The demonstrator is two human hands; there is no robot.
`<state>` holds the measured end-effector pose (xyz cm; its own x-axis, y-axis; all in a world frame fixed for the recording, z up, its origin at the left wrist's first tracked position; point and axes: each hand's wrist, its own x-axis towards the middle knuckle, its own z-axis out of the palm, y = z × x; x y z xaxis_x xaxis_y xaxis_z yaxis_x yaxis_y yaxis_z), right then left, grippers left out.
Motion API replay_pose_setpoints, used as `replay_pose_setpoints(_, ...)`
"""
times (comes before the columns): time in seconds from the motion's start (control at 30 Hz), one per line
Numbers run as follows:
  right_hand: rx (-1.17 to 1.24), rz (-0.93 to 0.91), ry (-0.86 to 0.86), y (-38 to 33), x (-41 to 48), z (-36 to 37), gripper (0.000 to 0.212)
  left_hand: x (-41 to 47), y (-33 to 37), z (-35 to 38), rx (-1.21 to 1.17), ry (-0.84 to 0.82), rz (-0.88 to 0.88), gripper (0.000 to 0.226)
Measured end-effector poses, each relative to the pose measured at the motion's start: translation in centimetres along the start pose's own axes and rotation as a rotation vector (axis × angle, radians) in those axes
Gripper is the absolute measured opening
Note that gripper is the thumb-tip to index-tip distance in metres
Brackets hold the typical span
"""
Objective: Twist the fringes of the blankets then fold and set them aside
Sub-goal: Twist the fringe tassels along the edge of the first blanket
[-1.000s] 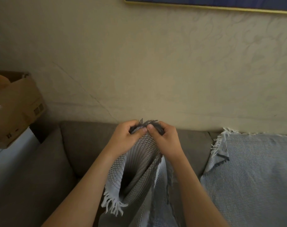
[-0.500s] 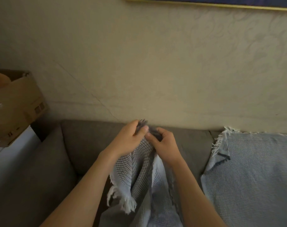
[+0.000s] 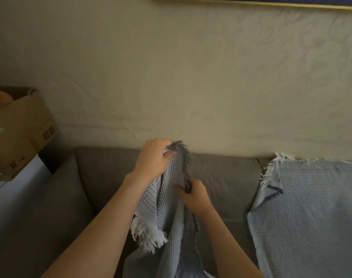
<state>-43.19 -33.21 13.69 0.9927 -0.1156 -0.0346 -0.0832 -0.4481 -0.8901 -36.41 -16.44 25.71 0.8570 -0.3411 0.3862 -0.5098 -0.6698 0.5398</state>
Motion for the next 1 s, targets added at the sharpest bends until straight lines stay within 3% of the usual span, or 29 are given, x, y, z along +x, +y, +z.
replay_pose_setpoints(0.17,-0.055,-0.014,-0.029,-0.1,0.8,0.2,0.012,1.9,0.5,-1.9,-0.028,0.246,0.036,0.014)
replay_pose_setpoints(0.27,-0.107,0.035,-0.020,0.0,1.4,0.2,0.027,3.0,0.6,-2.9,-0.064,0.360,0.023,0.017)
replay_pose_setpoints(0.37,-0.181,0.041,0.145,-1.0,2.5,-1.3,0.030,3.7,0.3,-4.1,-0.040,0.472,-0.043,0.018)
replay_pose_setpoints(0.47,-0.153,-0.055,0.403,-4.0,3.7,-5.0,0.007,3.7,-0.8,-4.8,-0.048,0.579,-0.177,0.022)
replay_pose_setpoints(0.6,-0.125,-0.144,0.594,-9.7,4.7,-9.1,0.051,3.2,-1.4,-4.5,-0.100,0.634,-0.286,0.025)
replay_pose_setpoints(0.73,0.004,-0.259,0.720,-14.0,4.5,-9.8,0.061,3.2,-1.0,-4.5,-0.209,0.697,-0.364,0.033)
replay_pose_setpoints(0.93,-0.072,-0.248,0.455,-10.5,3.9,-7.8,0.055,2.8,-1.1,-5.2,-0.253,0.833,-0.348,0.010)
replay_pose_setpoints(1.0,-0.117,-0.223,0.330,-7.5,3.4,-6.3,0.034,2.5,-0.7,-5.0,-0.256,0.822,-0.361,0.010)
